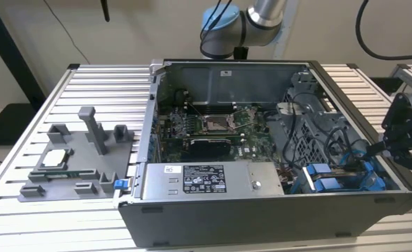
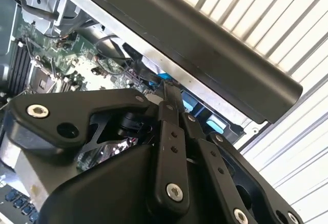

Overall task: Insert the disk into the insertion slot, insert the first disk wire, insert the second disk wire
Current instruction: 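Insert the second disk wire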

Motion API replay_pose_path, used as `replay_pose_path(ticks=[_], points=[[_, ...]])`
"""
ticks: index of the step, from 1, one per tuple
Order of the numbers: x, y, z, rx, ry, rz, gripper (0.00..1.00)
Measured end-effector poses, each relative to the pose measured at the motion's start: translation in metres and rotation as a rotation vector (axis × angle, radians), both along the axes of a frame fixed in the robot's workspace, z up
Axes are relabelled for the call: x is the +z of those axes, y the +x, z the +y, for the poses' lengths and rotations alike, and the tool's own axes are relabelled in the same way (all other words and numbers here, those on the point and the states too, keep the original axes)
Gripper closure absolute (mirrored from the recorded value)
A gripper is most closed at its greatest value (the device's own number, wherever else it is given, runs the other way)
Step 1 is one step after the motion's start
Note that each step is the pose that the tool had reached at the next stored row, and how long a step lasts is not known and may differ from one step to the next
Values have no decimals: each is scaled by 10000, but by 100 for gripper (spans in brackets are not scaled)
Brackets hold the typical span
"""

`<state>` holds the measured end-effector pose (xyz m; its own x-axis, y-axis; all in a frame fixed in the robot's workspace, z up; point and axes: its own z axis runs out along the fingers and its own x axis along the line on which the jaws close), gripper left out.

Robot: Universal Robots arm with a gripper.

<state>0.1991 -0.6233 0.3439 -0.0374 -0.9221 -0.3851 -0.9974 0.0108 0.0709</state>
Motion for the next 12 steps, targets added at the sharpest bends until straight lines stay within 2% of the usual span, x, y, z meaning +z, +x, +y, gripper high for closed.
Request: replay_pose_path(ticks=[1,4,9,12], points=[[0,0,-4,0,1,5,0],[1,1,-29,-2,20,33,0],[44,6,-86,-1,93,218,0],[34,10,-98,-12,97,227,0]])
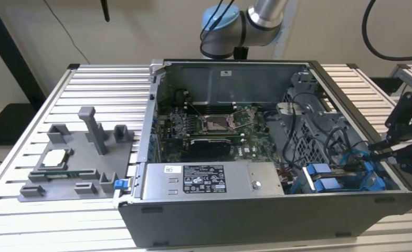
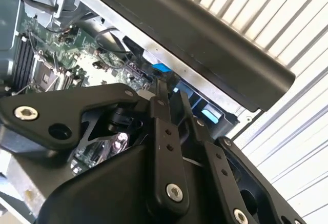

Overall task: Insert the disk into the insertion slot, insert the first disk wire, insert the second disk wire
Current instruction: 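Insert the second disk wire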

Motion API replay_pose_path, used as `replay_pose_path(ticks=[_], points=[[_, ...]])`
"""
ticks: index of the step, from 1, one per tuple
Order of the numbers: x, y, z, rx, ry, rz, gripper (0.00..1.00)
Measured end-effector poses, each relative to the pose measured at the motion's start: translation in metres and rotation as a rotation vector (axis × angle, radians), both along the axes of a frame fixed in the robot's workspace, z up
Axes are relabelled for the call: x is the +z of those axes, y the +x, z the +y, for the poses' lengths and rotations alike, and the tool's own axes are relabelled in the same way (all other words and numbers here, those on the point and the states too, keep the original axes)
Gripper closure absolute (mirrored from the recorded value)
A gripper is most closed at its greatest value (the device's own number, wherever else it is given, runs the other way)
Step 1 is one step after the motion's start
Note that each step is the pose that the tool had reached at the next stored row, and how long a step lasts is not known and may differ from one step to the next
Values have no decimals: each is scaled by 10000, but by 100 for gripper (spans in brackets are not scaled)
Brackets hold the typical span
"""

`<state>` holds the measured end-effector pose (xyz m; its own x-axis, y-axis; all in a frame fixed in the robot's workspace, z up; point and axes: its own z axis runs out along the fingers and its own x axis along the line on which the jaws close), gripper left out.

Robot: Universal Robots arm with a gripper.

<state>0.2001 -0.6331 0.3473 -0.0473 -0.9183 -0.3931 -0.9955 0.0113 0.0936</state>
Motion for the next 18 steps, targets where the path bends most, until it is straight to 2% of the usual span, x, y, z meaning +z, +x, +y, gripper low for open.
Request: replay_pose_path(ticks=[5,9,14,18], points=[[-41,20,-1,-66,9,-1,0],[-49,28,-1,-202,80,-1,0],[-63,28,-1,-687,236,-1,0],[-88,27,-1,-1145,262,-3,0]])
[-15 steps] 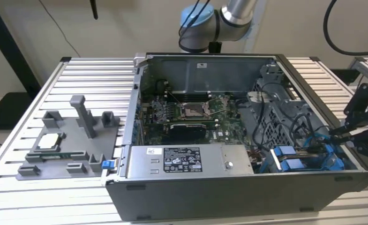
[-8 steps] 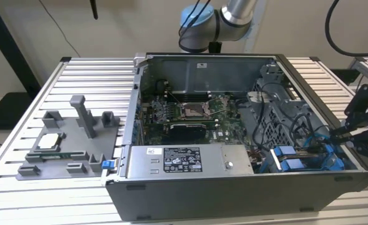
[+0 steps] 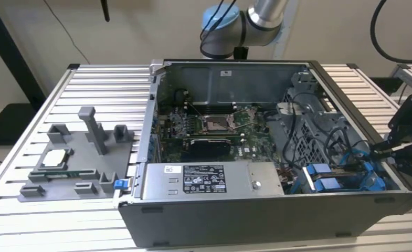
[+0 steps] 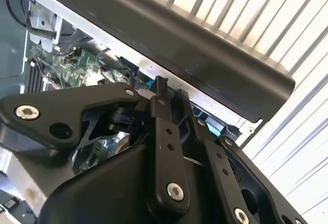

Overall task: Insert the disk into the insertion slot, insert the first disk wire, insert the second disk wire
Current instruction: 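Insert the second disk wire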

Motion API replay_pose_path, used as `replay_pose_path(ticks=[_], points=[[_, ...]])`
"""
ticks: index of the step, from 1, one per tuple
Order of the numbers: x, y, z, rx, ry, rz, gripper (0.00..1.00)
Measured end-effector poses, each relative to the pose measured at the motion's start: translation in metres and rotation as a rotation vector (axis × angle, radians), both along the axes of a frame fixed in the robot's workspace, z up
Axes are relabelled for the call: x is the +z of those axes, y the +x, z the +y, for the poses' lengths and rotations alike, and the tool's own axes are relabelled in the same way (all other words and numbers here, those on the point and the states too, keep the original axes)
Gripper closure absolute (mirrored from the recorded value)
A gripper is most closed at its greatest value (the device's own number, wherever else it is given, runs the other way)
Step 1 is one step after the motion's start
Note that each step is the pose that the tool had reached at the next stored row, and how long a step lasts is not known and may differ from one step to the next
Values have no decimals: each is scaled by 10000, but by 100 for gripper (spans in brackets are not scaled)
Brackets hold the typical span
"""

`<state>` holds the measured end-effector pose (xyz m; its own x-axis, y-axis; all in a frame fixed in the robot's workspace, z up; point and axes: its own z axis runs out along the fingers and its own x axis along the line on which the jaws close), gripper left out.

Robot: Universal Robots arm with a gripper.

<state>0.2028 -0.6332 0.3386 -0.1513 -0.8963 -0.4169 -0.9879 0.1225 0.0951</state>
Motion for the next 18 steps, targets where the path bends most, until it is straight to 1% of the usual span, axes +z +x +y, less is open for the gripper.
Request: replay_pose_path(ticks=[5,8,11,15,18], points=[[-19,-3,-1,-509,13,6,0],[-18,-11,-7,-672,104,12,0],[-10,-16,-30,-761,149,32,0],[-3,-25,-76,-822,157,78,0],[-3,-47,-94,-855,160,92,0]])
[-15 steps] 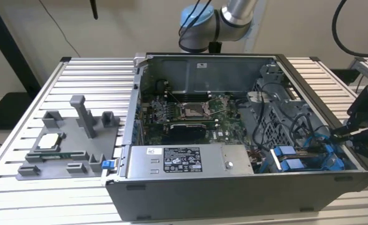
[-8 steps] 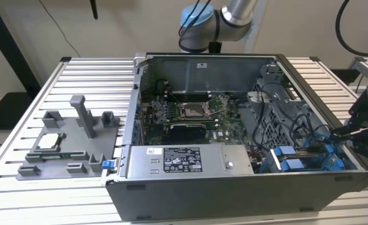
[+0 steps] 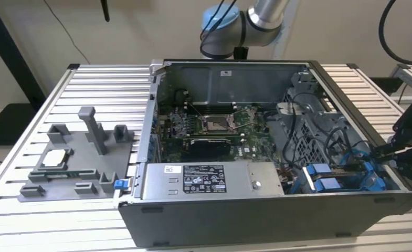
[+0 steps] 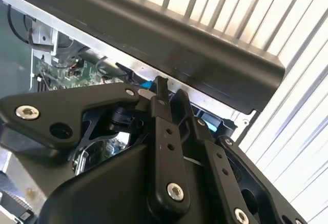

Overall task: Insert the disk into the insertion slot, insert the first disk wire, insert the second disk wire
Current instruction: 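Insert the second disk wire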

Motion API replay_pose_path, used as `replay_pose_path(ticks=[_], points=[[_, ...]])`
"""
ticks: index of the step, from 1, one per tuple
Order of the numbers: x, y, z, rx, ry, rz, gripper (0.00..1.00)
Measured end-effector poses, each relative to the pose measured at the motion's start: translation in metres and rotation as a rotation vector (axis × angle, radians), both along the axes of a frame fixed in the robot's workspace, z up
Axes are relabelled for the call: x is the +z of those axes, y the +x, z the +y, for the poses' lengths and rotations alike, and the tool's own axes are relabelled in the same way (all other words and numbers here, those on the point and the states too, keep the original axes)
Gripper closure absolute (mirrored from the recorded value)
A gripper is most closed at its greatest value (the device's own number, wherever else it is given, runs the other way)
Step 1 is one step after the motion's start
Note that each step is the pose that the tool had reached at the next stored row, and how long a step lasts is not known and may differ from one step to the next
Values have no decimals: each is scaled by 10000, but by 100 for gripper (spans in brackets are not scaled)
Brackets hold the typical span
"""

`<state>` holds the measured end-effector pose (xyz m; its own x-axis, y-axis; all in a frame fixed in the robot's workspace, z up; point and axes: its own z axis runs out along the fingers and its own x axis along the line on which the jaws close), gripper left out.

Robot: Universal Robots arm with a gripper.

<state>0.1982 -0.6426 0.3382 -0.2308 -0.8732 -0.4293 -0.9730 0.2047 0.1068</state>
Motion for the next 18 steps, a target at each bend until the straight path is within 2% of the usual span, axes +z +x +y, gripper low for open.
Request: replay_pose_path(ticks=[9,16,18], points=[[-1,-82,-4,-126,46,1,0],[-5,-121,-4,-373,225,2,0],[-5,-121,-3,-382,230,2,0]])
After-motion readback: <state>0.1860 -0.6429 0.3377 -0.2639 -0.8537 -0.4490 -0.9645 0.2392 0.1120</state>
